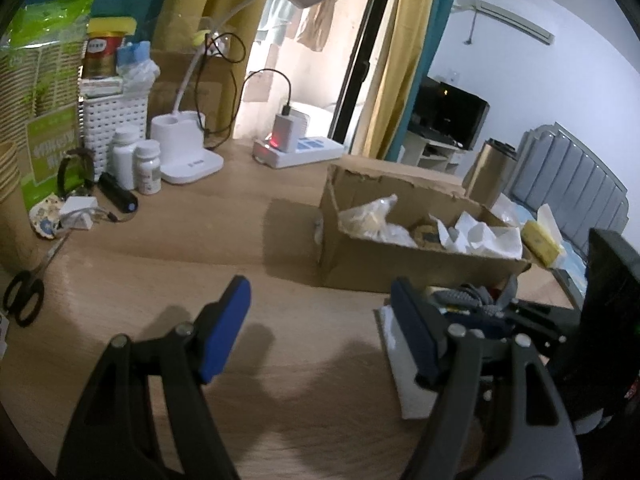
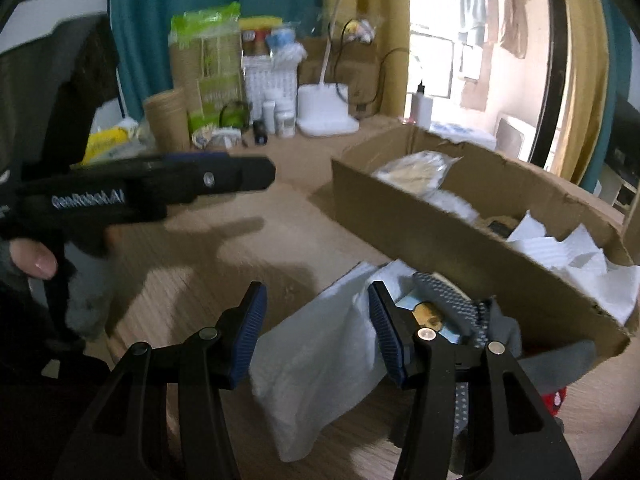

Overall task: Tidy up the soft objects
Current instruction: 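Move the right gripper to the white towel on the desk and grasp it, then lift the white towel off the desk with the right gripper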

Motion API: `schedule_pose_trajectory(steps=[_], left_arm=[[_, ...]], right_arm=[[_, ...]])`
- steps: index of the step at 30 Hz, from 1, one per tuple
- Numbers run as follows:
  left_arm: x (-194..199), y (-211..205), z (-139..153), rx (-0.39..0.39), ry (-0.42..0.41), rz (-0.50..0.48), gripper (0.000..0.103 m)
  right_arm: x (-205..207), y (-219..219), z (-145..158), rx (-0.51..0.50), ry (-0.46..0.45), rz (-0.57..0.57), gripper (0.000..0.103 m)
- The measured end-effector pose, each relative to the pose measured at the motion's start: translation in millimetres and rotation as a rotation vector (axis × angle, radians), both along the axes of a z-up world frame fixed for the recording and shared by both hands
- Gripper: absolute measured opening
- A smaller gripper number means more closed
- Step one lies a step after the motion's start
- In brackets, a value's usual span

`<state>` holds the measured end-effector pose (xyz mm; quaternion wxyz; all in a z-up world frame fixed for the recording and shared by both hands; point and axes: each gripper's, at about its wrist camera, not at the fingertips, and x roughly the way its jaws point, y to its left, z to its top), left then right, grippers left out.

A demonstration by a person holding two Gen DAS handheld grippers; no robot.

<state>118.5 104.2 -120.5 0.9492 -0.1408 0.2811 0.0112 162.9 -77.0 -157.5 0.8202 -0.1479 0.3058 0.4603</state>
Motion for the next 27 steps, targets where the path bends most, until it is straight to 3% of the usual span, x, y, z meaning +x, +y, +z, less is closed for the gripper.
schedule_pose_trajectory(steps=[5, 11, 14, 18, 27], left_arm=[[1.9, 2.5, -1.9, -0.009, 0.004, 0.001, 0.074], [1.0, 2.3, -3.0, -0.018, 0.002, -0.006, 0.074], [-0.9, 5.3, -2.5, -0.026, -0.004, -0.001, 0.074], [0.4, 9.1, -5.8, -0.029, 0.004, 0.004, 0.074], [11.4, 8.1, -11.9, -0.022, 0.027, 0.001, 0.074]], right_arm=[[7.4, 4.2, -8.1, -0.027, 0.067, 0.013, 0.055], [0.3, 14.1, -12.0, -0.082, 0.035, 0.035, 0.054], [0.2, 18.5, -17.2, -0.117, 0.036, 0.039, 0.026], [1.8, 12.1, -13.8, -0.068, 0.040, 0.041, 0.010], [13.6, -19.4, 13.3, 0.135, 0.031, 0.019, 0.008]])
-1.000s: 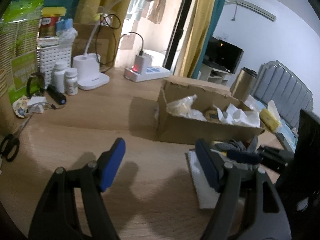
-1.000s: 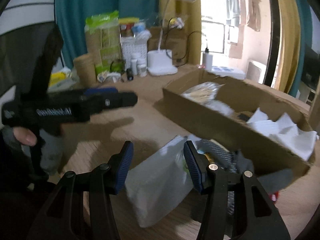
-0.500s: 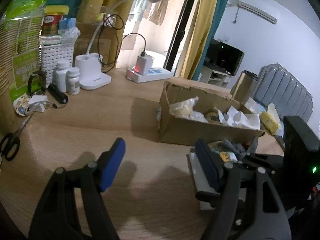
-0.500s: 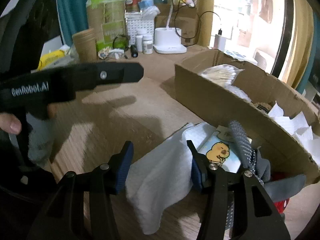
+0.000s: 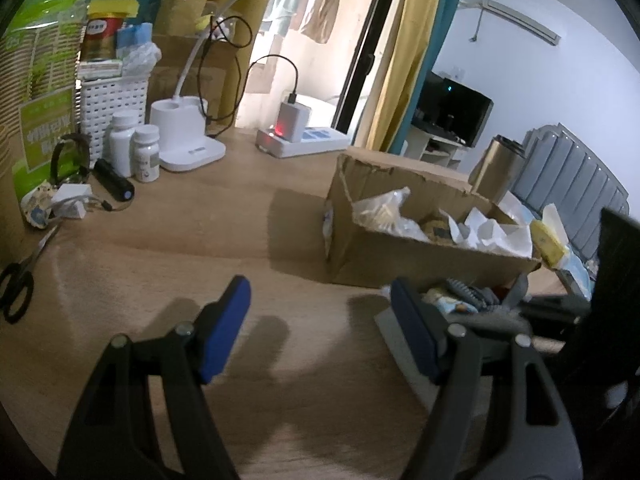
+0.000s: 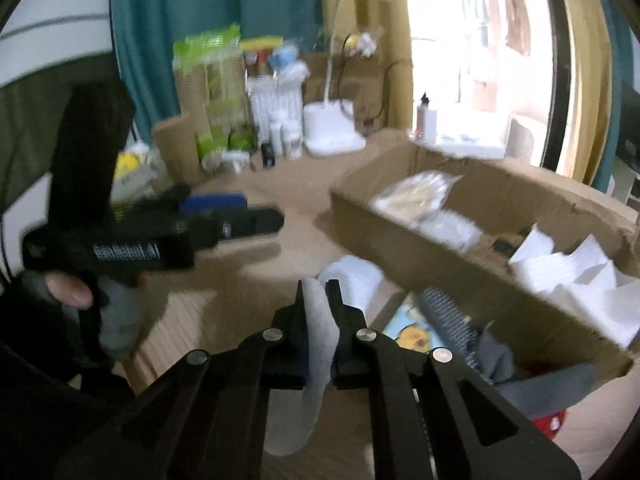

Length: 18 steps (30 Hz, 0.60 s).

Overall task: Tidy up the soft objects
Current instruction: 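Lift the white towel off the desk with the right gripper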

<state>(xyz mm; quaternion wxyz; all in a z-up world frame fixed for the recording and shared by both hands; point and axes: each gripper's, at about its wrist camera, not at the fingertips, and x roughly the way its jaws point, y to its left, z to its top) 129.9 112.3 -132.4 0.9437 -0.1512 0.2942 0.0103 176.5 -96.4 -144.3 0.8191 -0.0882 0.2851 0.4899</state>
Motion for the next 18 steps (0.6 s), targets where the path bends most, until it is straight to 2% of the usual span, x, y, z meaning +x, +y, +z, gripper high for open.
schedule_pose_trajectory(steps=[4, 7, 10, 13, 18], left_arm=[[2.6, -2.3, -0.8, 0.004, 0.011, -0.001, 0.074], [5.1, -6.8, -0.1, 0.006, 0.018, -0.008, 0.074], [6.6, -15.0, 2.6, 0.015, 0.016, -0.026, 0.074], [9.5, -23.7, 3.6, 0.029, 0.019, -0.045, 0.074], [10.7, -28.8, 4.8, 0.024, 0.018, -0.036, 0.074]], right_arm=[[3.9, -22.4, 21.3, 0.115, -0.009, -0.013, 0.008], [7.1, -35.6, 31.7, 0.162, -0.027, -0.020, 0.008], [9.7, -47.0, 37.4, 0.170, -0.055, -0.043, 0.008], [13.6, -57.0, 36.8, 0.168, -0.043, -0.046, 0.008], [9.6, -49.1, 25.2, 0.117, -0.035, -0.018, 0.008]])
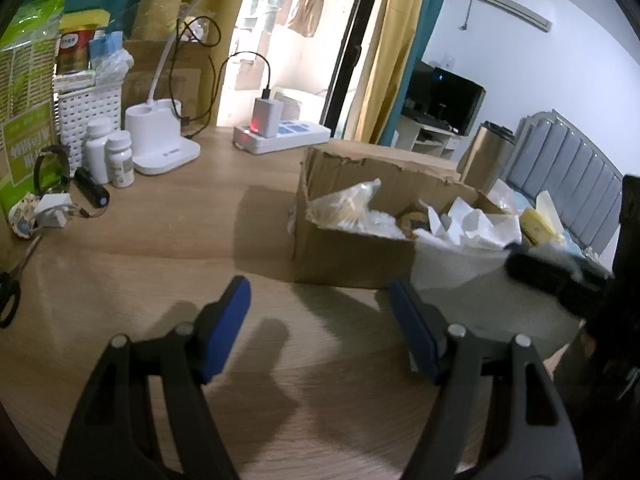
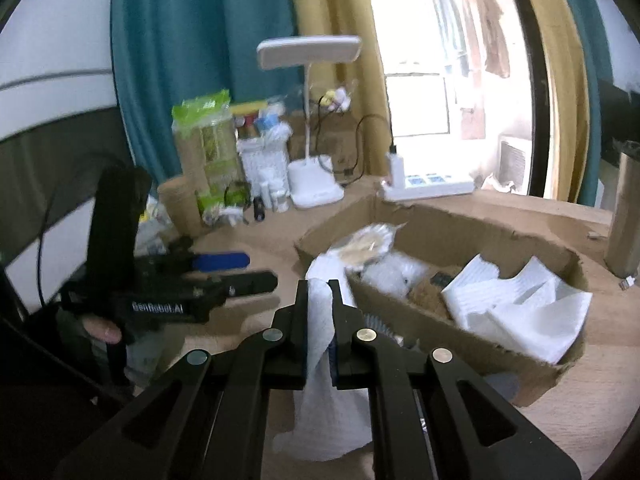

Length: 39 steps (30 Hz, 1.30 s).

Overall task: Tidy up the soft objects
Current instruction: 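Lift the white towel off the desk with the right gripper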

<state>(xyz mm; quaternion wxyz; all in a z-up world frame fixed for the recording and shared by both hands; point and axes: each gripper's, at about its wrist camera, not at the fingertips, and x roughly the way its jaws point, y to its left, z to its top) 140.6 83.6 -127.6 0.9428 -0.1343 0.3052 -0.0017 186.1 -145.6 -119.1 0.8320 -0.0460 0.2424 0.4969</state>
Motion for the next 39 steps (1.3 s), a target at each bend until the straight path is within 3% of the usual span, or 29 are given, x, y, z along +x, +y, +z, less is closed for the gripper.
schedule_pose_trajectory(steps=[4, 8, 9, 12, 16, 17, 19, 20, 21, 31, 35, 39], left_arm=[[-4.8, -0.6, 2.4, 0.003, -0.008, 0.005, 0.074], [-8.9, 4.4, 4.3, 0.002, -0.016, 0.014, 0.074], [-9.9, 6.2, 4.5, 0.001, -0.019, 0.016, 0.074], [-12.8, 11.8, 3.6, -0.008, -0.023, 0.022, 0.074], [-15.9, 18.0, 1.1, -0.025, -0.022, 0.030, 0.074], [-16.6, 19.0, 0.3, -0.029, -0.021, 0.032, 0.074], [-17.6, 18.8, -0.3, -0.030, -0.023, 0.032, 0.074], [-17.7, 18.6, -0.7, -0.030, -0.024, 0.030, 0.074], [-17.6, 18.4, -0.7, -0.031, -0.023, 0.028, 0.074], [-13.2, 3.1, 5.2, -0.015, -0.022, -0.006, 0.074], [-9.3, -10.7, 8.2, -0.006, -0.026, -0.034, 0.074], [-6.5, -20.5, 9.3, -0.001, -0.023, -0.047, 0.074]], right_arm=[[-6.3, 17.4, -13.0, -0.093, -0.023, -0.002, 0.011], [-13.6, 41.4, -27.8, -0.218, -0.081, -0.020, 0.049], [-14.6, 47.7, -32.1, -0.248, -0.083, -0.012, 0.052], [-15.9, 64.4, -47.6, -0.350, -0.095, -0.008, 0.053], [-18.5, 67.7, -53.3, -0.376, -0.107, -0.012, 0.053], [-18.5, 66.2, -52.6, -0.371, -0.107, -0.013, 0.051], [-17.9, 65.0, -51.8, -0.374, -0.116, -0.035, 0.031], [-16.7, 62.0, -50.2, -0.361, -0.115, -0.045, 0.012], [-16.4, 59.5, -48.2, -0.352, -0.116, -0.047, 0.009], [-23.0, 13.0, -2.3, -0.186, -0.201, -0.117, 0.002], [-20.3, -9.8, 4.7, -0.190, -0.203, -0.140, 0.002], [-16.9, -18.8, -7.0, -0.228, -0.165, -0.138, 0.002]])
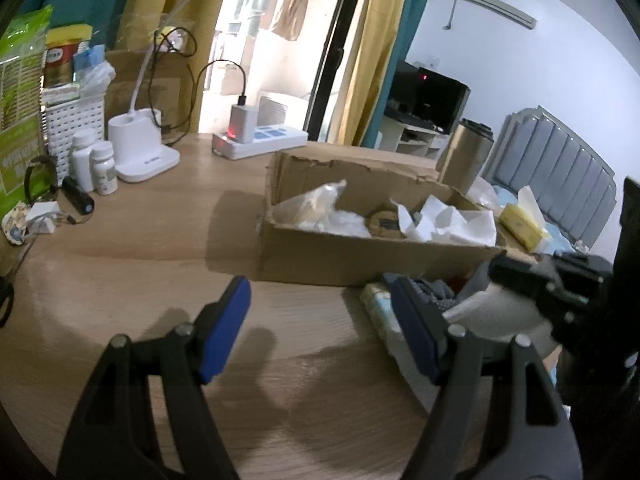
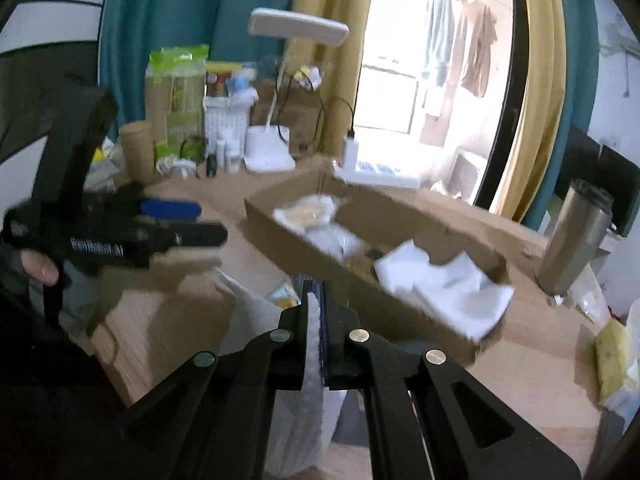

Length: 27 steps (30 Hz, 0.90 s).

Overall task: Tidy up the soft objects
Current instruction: 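Lift the white towel off the desk with the right gripper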

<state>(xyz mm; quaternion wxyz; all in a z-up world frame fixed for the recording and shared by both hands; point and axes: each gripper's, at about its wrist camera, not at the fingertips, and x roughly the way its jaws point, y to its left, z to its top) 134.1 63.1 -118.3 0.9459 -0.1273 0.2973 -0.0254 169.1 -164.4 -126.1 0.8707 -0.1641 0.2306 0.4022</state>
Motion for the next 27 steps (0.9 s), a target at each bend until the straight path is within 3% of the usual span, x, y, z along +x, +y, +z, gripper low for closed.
schedule_pose_trajectory(steps=[2, 4, 5, 6, 9, 14, 19, 20, 21, 22, 23, 24, 27], left_arm=[[0.0, -2.9, 0.8, 0.005, 0.001, -0.001, 0.074], [0.0, -4.5, 1.5, 0.009, 0.002, -0.001, 0.074], [-0.1, -5.0, 1.8, 0.012, 0.002, -0.001, 0.074], [0.0, -5.4, 2.1, 0.014, 0.002, -0.002, 0.074], [-0.1, -6.6, 2.7, 0.017, 0.003, -0.004, 0.074], [-0.5, -6.3, 2.8, 0.018, 0.001, -0.004, 0.074], [-2.4, -5.3, 5.3, 0.019, -0.004, -0.001, 0.074], [-2.7, -5.5, 5.7, 0.020, -0.004, -0.002, 0.074], [-2.6, -5.7, 5.9, 0.020, -0.004, -0.004, 0.074], [-3.2, -5.4, 6.4, 0.021, -0.004, -0.005, 0.074], [-3.3, -6.1, 7.2, 0.023, -0.004, -0.007, 0.074], [-3.4, -7.2, 7.9, 0.025, -0.003, -0.009, 0.074], [-3.1, -11.0, 9.6, 0.035, 0.000, -0.018, 0.074]], right_arm=[[1.3, -3.4, -8.6, 0.008, 0.055, 0.001, 0.005], [-1.1, -4.1, -14.7, 0.000, 0.079, 0.008, 0.024], [-2.3, -4.7, -17.1, -0.002, 0.092, 0.013, 0.042], [-3.9, -5.4, -20.4, 0.003, 0.114, 0.022, 0.052], [-8.2, -4.4, -29.4, -0.005, 0.159, 0.037, 0.055], [-12.2, 3.0, -46.5, -0.055, 0.189, 0.026, 0.055], [-20.3, 7.2, -53.7, -0.090, 0.146, 0.033, 0.055], [-23.0, 8.1, -56.7, -0.103, 0.128, 0.040, 0.053], [-24.1, 9.0, -59.7, -0.116, 0.115, 0.042, 0.037], [-23.3, 9.2, -61.6, -0.117, 0.120, 0.047, 0.032], [-23.0, 7.0, -62.0, -0.093, 0.146, 0.066, 0.019], [-23.3, 6.3, -62.1, -0.087, 0.143, 0.071, 0.012], [-27.9, 3.5, -60.9, -0.090, 0.118, 0.073, 0.009]])
